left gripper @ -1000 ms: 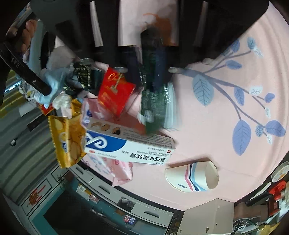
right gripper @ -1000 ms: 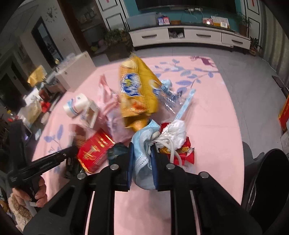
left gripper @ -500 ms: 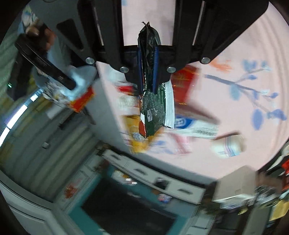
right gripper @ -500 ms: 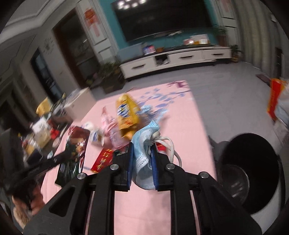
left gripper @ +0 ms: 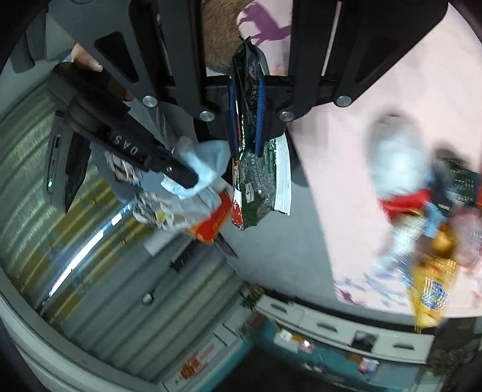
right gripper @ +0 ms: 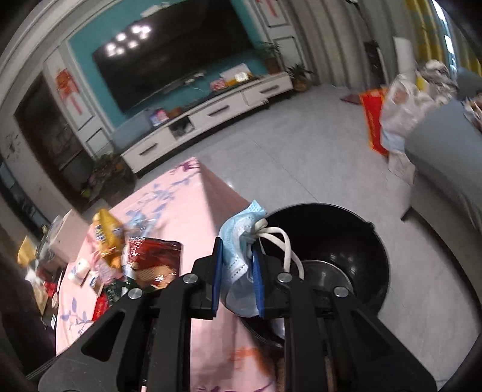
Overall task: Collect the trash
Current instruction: 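Carry mask and wrapper to the black bin and open both tools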
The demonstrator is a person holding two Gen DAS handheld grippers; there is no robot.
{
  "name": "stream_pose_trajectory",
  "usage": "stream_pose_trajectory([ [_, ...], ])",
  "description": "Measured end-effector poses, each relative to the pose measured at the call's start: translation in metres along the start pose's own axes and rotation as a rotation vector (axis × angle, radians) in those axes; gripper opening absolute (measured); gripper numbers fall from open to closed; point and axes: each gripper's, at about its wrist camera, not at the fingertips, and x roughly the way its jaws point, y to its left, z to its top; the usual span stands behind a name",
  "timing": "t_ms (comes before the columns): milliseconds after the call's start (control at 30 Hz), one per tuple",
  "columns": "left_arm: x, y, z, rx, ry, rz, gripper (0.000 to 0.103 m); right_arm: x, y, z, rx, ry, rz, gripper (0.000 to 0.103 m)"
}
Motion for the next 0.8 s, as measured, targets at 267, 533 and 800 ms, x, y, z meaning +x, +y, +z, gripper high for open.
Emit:
stream_pose_trajectory([
  [267, 0.075, -0.015, 0.004, -0.006, 0.105, -0.033, 0.011, 0.019, -0.055, 0.001, 0.134, 0.045, -0.059, 0.02],
  [533, 0.104, -0.019, -0.002, 0.01, 0.149, 0.009, 0.031, 0.029, -0.076, -0.003, 0.198, 0.087, -0.113, 0.033],
  [800, 0.064, -0.024, 0.003, 0.106, 0.036, 0.105, 0.09, 0.015, -0.07, 0.001, 0.18, 0.012, -0.132, 0.086],
])
